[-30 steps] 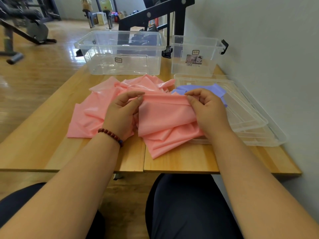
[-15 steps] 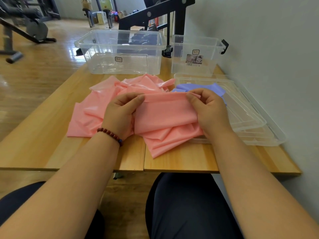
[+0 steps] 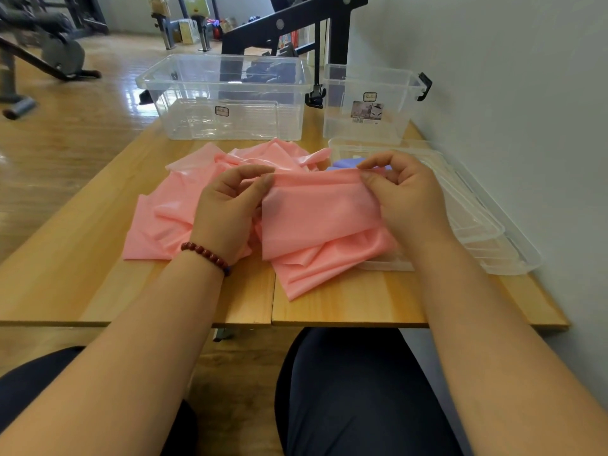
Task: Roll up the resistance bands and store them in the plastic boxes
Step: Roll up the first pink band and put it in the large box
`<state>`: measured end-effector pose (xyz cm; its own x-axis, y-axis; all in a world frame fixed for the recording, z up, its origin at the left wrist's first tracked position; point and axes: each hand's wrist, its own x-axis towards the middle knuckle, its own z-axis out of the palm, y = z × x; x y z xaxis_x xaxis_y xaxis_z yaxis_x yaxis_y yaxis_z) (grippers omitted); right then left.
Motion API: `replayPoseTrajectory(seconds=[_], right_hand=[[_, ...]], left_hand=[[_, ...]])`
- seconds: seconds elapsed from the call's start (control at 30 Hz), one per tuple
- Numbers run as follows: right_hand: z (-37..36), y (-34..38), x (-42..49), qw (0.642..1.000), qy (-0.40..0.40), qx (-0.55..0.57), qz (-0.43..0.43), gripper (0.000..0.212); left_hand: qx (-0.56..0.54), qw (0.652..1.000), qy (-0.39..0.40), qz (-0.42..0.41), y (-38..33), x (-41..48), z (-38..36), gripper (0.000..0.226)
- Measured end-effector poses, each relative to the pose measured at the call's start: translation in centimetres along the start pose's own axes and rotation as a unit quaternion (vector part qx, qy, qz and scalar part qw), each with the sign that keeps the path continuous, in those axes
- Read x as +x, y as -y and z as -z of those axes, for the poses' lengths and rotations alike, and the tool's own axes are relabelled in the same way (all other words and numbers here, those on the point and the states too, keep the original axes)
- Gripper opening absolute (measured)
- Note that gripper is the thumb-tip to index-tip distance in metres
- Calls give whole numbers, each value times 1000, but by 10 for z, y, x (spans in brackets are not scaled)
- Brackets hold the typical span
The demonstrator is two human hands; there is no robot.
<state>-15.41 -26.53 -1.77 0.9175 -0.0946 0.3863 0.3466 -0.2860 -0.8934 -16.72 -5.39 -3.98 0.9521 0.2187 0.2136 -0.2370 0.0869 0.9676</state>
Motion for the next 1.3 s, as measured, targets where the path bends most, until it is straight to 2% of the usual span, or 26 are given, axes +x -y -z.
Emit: replayPoseTrajectory(seconds=[0.1, 0.27, 0.37, 0.53, 0.6, 0.7, 0.83, 1.03, 1.1, 1.3], right_hand=[[2, 1, -1, 999, 3, 34, -20, 23], [6, -6, -6, 993, -5, 100, -65, 37], [6, -7, -10, 991, -12, 109, -81, 33], [4, 0, -23, 983, -24, 133, -122, 19], [2, -1, -30, 988, -24, 110, -105, 13], [-1, -2, -37, 995, -27, 65, -72, 8], [-3, -2, -37, 997, -36, 47, -40, 18], [-2, 0, -37, 999, -28, 15, -34, 25], [-1, -1, -39, 999, -24, 4, -38, 27], [3, -2, -41, 999, -13, 36, -38, 15]], left_hand=[[-39, 998, 37, 24, -9, -3, -1, 18], [-56, 995, 82, 21, -11, -8, 5, 39], [-15, 996, 84, 14, -9, -14, 8, 37], [7, 995, 94, 23, -7, -19, 14, 47], [-5, 994, 95, 43, -9, -21, 16, 34], [8, 994, 95, 47, -10, -24, 20, 4], [80, 995, 60, -6, -11, -26, 21, 11], [82, 994, 77, 4, -9, -27, 23, 22], [98, 993, 59, 3, -9, -29, 20, 17], [114, 992, 57, 21, -12, -33, 20, 23]])
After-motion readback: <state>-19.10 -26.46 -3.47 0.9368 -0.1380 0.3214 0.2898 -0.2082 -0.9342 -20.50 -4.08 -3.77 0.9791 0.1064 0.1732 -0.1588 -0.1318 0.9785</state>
